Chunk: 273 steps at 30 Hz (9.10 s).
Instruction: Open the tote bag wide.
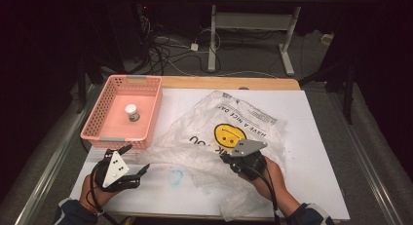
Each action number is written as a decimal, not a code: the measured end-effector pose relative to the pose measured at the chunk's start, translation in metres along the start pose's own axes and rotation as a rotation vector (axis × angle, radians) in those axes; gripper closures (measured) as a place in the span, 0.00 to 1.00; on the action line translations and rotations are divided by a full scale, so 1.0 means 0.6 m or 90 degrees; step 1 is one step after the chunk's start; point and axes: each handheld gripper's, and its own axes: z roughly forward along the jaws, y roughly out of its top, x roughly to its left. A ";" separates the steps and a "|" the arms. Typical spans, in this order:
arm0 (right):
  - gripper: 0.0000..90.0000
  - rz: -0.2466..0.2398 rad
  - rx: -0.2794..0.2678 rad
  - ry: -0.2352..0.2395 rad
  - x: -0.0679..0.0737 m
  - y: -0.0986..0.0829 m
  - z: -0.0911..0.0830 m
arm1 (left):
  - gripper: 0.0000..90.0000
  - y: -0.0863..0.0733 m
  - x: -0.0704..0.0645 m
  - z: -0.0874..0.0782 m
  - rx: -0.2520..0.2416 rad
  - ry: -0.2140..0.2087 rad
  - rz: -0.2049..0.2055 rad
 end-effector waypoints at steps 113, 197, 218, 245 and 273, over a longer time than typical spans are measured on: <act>1.00 0.029 -0.171 -0.175 -0.050 0.034 -0.031 | 0.54 0.203 -0.044 -0.033 -0.146 -0.118 0.044; 1.00 0.001 -0.109 -0.106 -0.045 0.014 -0.033 | 0.63 0.093 -0.012 0.094 0.122 -0.094 0.067; 0.40 -0.011 -0.128 -0.026 0.007 -0.056 -0.123 | 0.74 0.071 0.009 0.068 0.105 -0.070 0.014; 0.99 -0.037 0.055 0.048 0.010 -0.147 -0.047 | 0.92 0.031 -0.004 0.153 0.187 -0.224 -0.090; 1.00 -0.047 -0.177 -0.144 -0.019 -0.084 -0.156 | 0.98 0.138 -0.010 0.021 -0.113 -0.089 0.010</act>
